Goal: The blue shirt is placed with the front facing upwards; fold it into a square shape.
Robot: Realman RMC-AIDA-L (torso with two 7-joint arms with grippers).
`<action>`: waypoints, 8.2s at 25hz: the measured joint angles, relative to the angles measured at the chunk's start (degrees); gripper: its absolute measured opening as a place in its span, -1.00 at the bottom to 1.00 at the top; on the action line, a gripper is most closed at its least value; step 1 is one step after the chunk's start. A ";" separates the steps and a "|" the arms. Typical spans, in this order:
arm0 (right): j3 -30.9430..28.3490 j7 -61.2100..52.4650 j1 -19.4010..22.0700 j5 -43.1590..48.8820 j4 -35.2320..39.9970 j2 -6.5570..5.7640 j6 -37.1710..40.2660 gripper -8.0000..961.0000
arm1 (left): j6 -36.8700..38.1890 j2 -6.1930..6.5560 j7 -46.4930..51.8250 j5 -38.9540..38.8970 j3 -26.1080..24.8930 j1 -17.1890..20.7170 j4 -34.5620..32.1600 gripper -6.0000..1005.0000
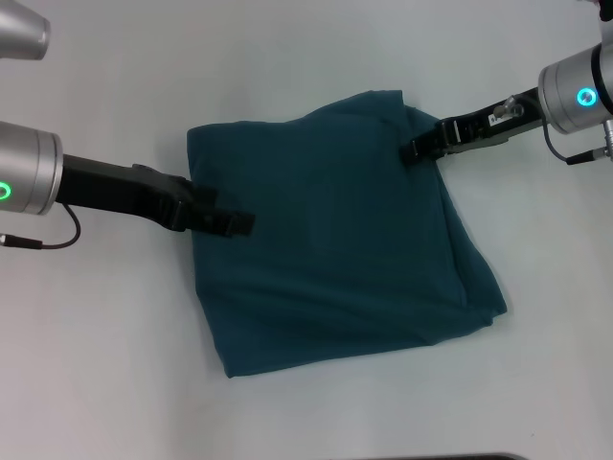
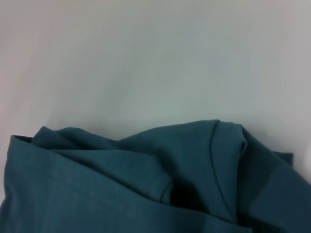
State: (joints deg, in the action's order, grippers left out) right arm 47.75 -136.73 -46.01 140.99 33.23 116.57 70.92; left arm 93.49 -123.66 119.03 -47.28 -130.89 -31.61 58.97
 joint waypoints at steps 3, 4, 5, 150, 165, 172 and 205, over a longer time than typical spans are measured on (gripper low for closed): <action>-0.11 0.06 0.00 -0.01 0.00 0.06 -0.02 -0.12 | -0.09 0.00 -0.01 0.00 0.02 -0.07 0.00 0.69; -0.17 0.08 0.01 -0.02 0.00 0.06 -0.03 -0.12 | -0.09 0.00 -0.02 0.00 0.03 -0.12 0.00 0.69; -0.23 0.08 0.03 -0.02 0.00 0.06 -0.03 -0.12 | -0.10 0.00 -0.02 0.00 0.03 -0.18 0.01 0.69; 3.70 -2.01 3.26 -8.42 11.31 1.30 0.81 -0.91 | -16.68 -0.36 -2.50 -3.69 12.72 -3.87 -4.14 0.68; 4.02 0.49 2.44 -8.54 16.33 0.73 20.75 -0.75 | 4.15 0.74 -5.72 -2.84 7.88 -0.63 1.46 0.68; 2.33 10.80 3.80 -9.11 16.63 -0.77 26.07 -0.42 | 1.51 -0.09 -11.39 -3.09 7.71 0.67 1.94 0.68; 2.34 20.47 10.81 -0.08 29.60 2.37 26.88 0.62 | -12.62 -0.58 -13.15 -8.02 14.64 -0.67 -3.69 0.68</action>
State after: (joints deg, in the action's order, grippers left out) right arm 50.08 -116.25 -35.21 140.91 62.83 118.94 97.80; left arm 80.88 -124.23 105.88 -55.30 -116.25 -32.28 55.28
